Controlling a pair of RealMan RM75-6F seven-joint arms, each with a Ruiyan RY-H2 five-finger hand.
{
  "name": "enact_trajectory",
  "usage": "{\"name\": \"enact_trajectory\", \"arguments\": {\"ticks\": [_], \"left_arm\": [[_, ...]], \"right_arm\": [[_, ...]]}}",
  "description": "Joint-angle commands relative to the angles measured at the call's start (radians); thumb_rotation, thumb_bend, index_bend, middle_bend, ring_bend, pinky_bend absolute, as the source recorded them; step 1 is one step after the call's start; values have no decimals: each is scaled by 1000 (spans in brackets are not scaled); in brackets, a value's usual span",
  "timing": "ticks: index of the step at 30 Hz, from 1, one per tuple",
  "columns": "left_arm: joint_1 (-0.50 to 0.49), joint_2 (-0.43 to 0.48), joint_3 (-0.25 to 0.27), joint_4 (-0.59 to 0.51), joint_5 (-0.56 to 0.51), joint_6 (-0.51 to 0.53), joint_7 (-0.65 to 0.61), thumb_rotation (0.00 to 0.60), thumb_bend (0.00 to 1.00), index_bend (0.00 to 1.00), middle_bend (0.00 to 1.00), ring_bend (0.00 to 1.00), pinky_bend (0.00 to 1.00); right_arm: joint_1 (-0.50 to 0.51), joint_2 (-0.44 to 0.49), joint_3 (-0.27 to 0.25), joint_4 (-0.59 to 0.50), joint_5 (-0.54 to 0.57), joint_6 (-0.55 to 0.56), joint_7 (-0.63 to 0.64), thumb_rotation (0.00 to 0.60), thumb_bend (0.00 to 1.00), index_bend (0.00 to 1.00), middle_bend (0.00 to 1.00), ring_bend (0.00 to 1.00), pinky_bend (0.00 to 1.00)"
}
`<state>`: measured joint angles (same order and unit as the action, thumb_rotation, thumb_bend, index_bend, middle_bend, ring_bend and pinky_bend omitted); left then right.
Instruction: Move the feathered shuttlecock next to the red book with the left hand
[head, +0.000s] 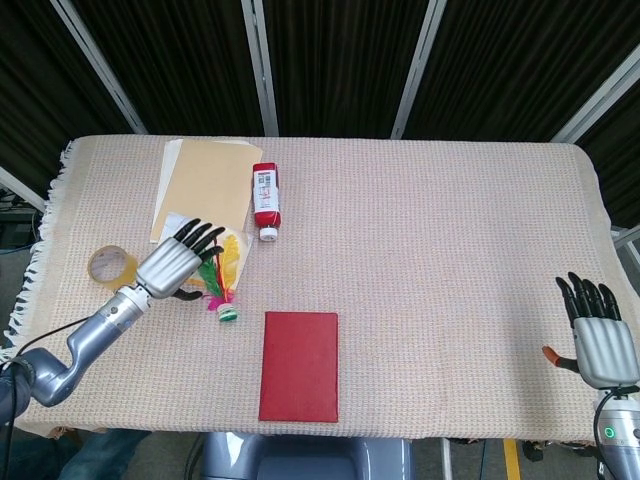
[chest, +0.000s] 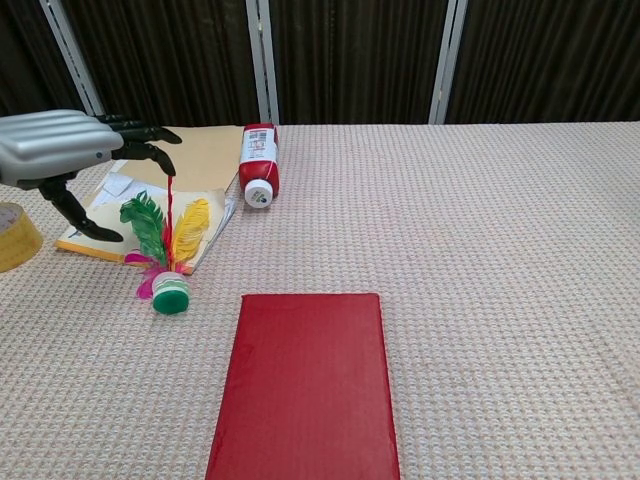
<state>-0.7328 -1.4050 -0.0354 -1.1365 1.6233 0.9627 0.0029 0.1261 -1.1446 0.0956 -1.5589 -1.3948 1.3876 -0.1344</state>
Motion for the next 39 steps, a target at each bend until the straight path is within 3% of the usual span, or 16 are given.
{"name": "enact_trajectory", "arguments": {"ticks": [1,8,16,25,29,39], "left_arm": [[-18,4,-21,5,-46,-43,54,532,133,215,0,0,0],[-52,-55,-30,52,-67,-75,19,518,109,302,0,0,0],[-93,-97,0,82,-21,-81,-51,494,77,276,0,0,0],[-102,-30,1,-6,-60,-118,31,479,69,359,0,0,0],[-106,15,-3,-59,-90,-145,62,459,68,329,0,0,0],[-122,-18,4,-33,-126,-193,129,451,52,310,0,0,0]], "right_arm": [[1,-1,1,0,-1,3,-4,600,84,0,0,0,0],[14,-8,2,1,-2,-11,-15,600,84,0,0,0,0],[15,-17,11,13,8,0,-25,600,84,0,0,0,0],[5,-21,14,23,12,23,-24,600,85,0,0,0,0],[3,-22,14,23,14,24,-24,600,84,0,0,0,0],[-1,-25,11,19,1,41,-33,600,85,0,0,0,0]]}}
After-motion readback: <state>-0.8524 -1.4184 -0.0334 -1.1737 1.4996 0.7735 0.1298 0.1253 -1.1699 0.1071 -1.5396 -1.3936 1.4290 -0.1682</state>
